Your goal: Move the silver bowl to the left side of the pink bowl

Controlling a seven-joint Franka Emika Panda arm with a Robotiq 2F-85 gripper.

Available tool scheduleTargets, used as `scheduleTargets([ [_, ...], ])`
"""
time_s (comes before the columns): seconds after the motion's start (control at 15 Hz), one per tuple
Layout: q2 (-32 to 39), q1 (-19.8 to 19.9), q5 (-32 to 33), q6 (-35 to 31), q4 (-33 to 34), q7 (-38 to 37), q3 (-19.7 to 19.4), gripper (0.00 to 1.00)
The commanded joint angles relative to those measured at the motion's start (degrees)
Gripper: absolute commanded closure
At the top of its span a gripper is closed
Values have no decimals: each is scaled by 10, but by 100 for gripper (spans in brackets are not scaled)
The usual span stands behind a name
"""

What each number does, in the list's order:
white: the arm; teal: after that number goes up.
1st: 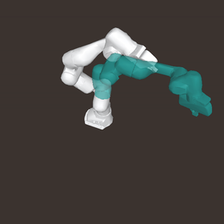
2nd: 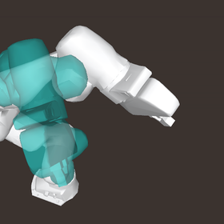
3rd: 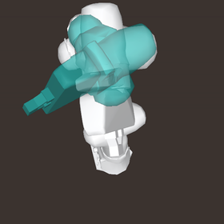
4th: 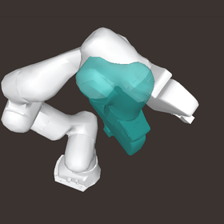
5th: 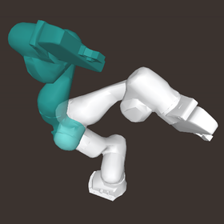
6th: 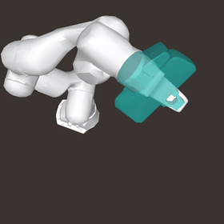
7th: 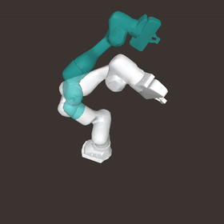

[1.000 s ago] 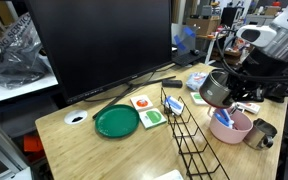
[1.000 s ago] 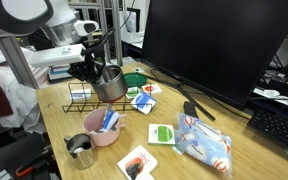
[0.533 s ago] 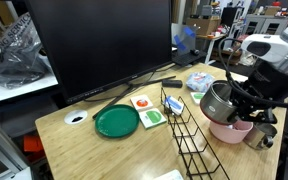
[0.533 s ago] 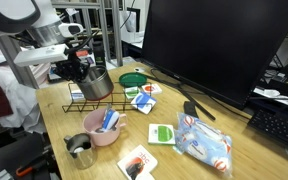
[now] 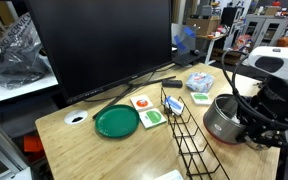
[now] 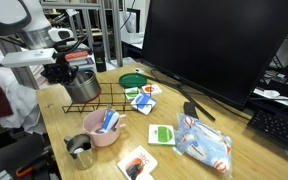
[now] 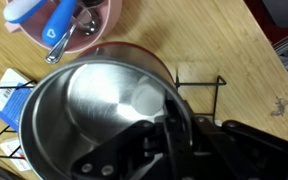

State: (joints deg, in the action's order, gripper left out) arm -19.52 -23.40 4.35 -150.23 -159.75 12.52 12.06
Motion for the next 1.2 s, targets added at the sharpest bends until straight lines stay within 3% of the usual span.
scheduleTargets([
  [0.0, 9, -3, -29, 14, 0, -16, 8, 98],
  [0.33, 32, -7, -67, 22, 0, -48, 20, 98],
  [0.73, 59, -1, -84, 9, 0, -138, 51, 98],
  [1.13, 68, 37, 0, 25, -1, -331, 105, 98],
])
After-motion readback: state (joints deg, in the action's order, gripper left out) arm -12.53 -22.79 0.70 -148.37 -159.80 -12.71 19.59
